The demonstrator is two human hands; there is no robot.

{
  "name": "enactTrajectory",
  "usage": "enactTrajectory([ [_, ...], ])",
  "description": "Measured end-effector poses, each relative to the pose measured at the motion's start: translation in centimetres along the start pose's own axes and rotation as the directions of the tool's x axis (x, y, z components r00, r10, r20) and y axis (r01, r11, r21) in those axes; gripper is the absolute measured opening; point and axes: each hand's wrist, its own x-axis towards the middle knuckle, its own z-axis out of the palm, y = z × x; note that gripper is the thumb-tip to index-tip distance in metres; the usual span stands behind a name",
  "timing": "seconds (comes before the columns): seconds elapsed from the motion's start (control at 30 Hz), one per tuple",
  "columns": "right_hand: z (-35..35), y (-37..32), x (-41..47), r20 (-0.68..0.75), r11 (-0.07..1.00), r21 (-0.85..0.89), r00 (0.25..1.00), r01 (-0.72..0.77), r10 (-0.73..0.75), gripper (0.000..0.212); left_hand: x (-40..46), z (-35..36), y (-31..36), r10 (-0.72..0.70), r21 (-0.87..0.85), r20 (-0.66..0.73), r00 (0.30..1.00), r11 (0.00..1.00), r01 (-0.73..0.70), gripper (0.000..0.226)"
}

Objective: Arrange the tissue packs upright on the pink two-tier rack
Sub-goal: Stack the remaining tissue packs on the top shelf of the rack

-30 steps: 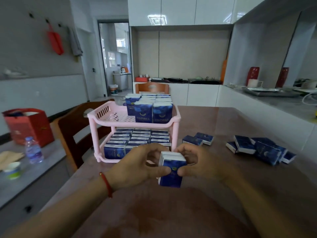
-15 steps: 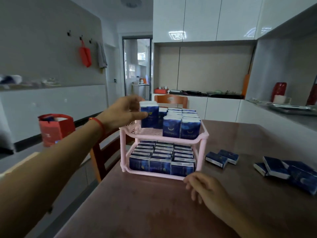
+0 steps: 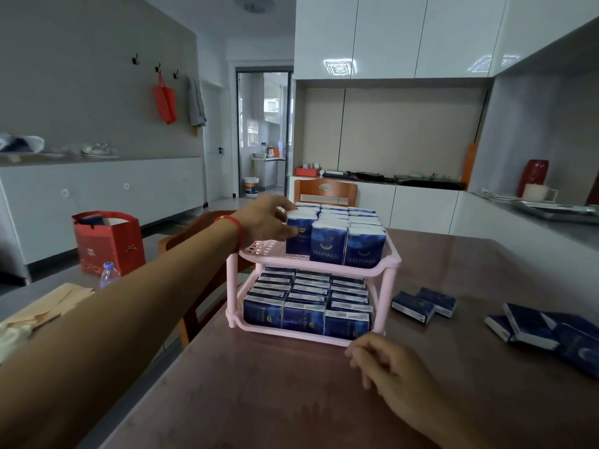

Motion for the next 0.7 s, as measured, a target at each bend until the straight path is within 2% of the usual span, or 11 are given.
enactTrajectory([
  [0.1, 0.0, 0.2, -0.1, -0.049, 0.999, -0.034, 0.998, 0.03, -0.032, 0.014, 0.0, 0.3, -0.5, -0.022, -0.067, -0.005, 1.0, 0.998, 0.021, 0.047],
  [0.2, 0.1, 0.6, 0.0, -0.161, 0.991, -0.13, 0.985, 0.043, -0.063, 0.016, 0.0, 0.5, -0.3, -0.029, -0.079, -0.013, 0.999, 0.996, 0.028, 0.049],
  [0.37, 0.0, 1.4, 0.6, -0.304, 0.982, -0.189, 0.949, 0.027, -0.084, 0.022, 0.1, 0.9, -0.1, -0.065, -0.014, -0.022, 0.998, 0.998, 0.065, 0.078],
  [0.53, -0.1, 1.4, 0.7, -0.341, 0.978, -0.21, 0.937, 0.007, -0.08, 0.02, 0.6, 1.5, 0.1, -0.084, 0.043, 0.008, 0.996, 0.996, 0.084, 0.093],
  [0.7, -0.1, 1.4, 0.6, -0.315, 0.977, -0.213, 0.946, 0.008, -0.077, 0.021, 1.6, 2.0, -0.2, -0.069, 0.033, 0.057, 0.996, 0.997, 0.067, 0.082],
])
